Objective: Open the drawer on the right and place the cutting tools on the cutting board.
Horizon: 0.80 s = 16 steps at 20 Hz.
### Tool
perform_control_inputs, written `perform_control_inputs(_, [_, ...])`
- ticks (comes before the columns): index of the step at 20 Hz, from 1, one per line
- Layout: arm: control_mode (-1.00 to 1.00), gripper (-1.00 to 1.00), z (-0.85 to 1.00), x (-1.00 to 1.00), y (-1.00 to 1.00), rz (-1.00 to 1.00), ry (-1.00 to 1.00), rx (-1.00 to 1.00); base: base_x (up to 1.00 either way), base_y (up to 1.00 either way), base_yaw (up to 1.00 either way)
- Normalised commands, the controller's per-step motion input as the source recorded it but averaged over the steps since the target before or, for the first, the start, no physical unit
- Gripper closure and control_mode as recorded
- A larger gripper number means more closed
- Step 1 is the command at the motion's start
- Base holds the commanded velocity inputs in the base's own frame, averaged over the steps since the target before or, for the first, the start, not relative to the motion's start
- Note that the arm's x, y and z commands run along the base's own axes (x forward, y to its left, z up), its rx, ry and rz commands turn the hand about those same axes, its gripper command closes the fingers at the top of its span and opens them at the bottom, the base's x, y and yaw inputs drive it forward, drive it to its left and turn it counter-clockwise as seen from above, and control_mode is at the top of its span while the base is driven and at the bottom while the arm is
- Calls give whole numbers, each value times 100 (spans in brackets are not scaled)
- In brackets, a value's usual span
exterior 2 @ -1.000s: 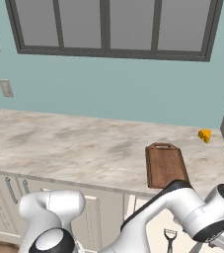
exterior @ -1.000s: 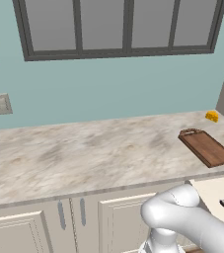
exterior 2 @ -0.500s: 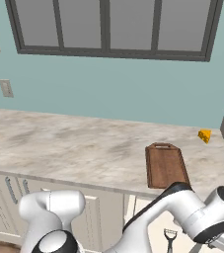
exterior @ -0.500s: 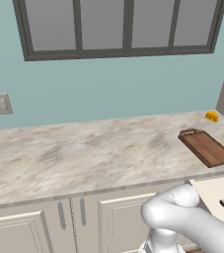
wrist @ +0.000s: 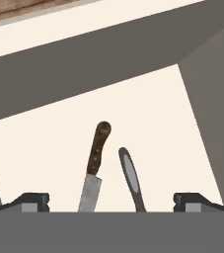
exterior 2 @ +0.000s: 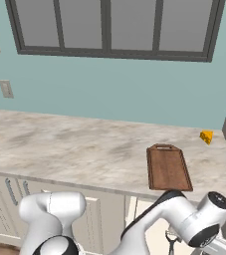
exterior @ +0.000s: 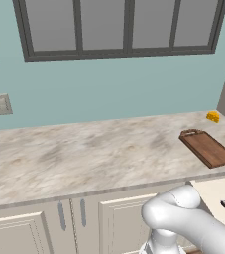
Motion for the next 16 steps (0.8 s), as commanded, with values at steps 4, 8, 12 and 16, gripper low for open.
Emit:
perform_control_inputs(4, [-100, -100, -36, 8, 1, 0, 5, -3, 0, 0, 0])
perform_control_inputs(8, [-100, -100, -48, 3, 0, 0, 1, 4, 0, 0, 0])
perform_control_inputs(12, [-100, -100, -43, 0, -2, 0, 0, 15, 0, 0, 0])
perform_control_inputs(16, [-100, -100, -35, 0, 0, 0, 0, 12, 0, 0, 0])
